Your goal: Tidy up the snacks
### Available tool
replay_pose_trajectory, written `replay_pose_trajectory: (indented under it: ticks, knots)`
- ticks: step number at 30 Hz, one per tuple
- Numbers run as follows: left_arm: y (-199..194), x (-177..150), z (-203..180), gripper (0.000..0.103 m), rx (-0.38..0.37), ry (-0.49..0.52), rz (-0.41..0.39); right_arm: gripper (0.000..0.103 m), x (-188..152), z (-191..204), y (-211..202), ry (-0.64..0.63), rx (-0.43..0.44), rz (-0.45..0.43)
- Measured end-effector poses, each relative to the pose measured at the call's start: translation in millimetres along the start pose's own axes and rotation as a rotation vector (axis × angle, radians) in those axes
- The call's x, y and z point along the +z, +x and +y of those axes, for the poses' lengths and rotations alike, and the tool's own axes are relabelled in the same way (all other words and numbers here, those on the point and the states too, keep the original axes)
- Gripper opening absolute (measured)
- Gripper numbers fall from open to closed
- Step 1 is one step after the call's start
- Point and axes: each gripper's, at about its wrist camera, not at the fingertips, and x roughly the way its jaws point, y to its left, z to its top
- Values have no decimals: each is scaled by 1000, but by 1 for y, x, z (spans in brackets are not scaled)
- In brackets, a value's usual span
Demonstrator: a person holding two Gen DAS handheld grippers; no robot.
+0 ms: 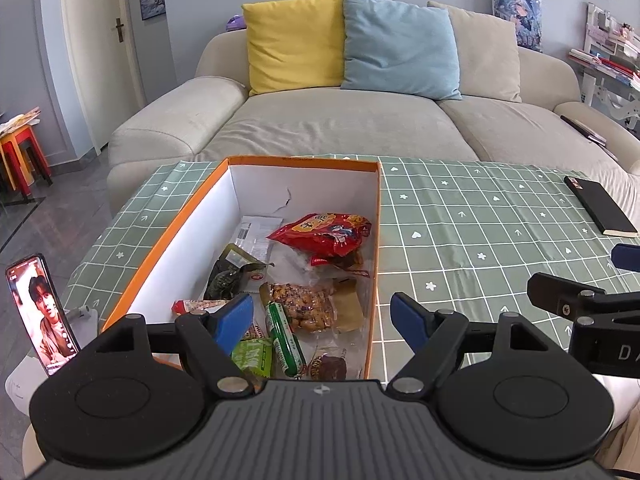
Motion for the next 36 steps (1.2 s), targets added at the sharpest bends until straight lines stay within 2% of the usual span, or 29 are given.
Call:
replay_pose_trajectory:
  ticks: [23, 36]
  knots:
    - [5, -2, -11, 91, -74, 30, 12, 99, -4, -14, -9, 10, -41, -4]
    - [6, -4, -15, 91, -72, 44, 21, 99, -6, -16, -9, 10, -46, -1]
